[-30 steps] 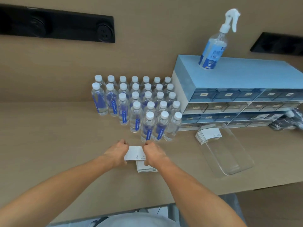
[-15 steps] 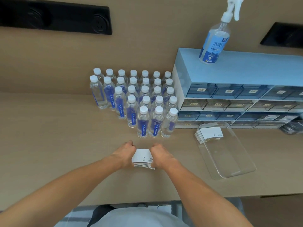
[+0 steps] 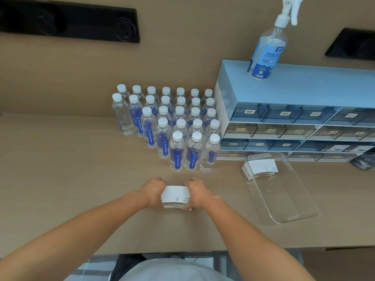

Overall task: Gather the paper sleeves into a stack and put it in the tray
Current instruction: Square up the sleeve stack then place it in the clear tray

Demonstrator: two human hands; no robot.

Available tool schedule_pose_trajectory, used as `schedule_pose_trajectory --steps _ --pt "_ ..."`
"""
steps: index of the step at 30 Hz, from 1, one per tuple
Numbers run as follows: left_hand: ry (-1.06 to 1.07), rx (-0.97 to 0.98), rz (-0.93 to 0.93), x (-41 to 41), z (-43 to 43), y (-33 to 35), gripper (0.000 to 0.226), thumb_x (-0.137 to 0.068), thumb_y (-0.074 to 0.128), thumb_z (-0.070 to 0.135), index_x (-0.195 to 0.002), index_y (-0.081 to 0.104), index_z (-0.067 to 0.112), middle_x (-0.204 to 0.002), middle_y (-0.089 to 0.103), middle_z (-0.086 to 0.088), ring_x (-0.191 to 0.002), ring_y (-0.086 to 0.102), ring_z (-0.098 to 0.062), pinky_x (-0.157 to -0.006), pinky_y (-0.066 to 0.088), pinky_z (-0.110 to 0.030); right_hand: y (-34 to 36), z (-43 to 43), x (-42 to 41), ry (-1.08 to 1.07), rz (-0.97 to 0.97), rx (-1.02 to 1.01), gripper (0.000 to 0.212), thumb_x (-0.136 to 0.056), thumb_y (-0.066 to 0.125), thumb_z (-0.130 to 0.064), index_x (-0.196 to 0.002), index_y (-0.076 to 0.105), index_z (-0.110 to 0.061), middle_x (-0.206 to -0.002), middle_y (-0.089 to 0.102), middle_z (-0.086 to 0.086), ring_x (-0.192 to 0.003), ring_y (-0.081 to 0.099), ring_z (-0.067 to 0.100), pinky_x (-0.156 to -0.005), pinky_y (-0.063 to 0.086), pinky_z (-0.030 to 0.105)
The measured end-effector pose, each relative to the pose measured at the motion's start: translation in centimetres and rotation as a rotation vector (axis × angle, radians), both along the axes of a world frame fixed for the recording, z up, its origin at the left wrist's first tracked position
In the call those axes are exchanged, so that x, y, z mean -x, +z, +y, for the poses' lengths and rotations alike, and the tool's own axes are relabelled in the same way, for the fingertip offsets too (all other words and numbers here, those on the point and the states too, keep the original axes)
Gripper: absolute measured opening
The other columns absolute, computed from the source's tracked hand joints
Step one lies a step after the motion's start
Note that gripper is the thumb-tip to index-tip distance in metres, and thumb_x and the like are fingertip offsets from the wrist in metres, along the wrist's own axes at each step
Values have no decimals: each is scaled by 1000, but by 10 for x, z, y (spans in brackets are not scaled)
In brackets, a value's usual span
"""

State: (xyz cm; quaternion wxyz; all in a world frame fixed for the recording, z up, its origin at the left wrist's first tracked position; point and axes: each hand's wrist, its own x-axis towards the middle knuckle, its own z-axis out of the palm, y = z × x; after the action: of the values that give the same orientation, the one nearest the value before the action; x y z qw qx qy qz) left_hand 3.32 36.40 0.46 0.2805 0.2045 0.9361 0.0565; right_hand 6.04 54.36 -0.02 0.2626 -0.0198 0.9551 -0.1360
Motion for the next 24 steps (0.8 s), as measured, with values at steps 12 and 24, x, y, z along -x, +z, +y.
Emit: schedule_pose_trajectory --steps 12,24 --pt "1179 -649 -743 2 -10 24 40 -98 53 33 -112 46 -4 -88 61 -20 -58 62 -28 -60 54 -30 15 -5 0 -1054 -274 724 58 -92 55 -48 -136 45 -12 -112 64 7 -102 63 24 -94 50 38" --pt "1149 -714 -723 -11 4 17 27 -97 49 23 -115 55 4 -82 65 -11 -49 65 -21 -43 46 -20 11 -11 -7 -1039 -349 831 56 -83 65 -49 -122 53 -10 -88 71 4 -66 69 16 -50 48 23"
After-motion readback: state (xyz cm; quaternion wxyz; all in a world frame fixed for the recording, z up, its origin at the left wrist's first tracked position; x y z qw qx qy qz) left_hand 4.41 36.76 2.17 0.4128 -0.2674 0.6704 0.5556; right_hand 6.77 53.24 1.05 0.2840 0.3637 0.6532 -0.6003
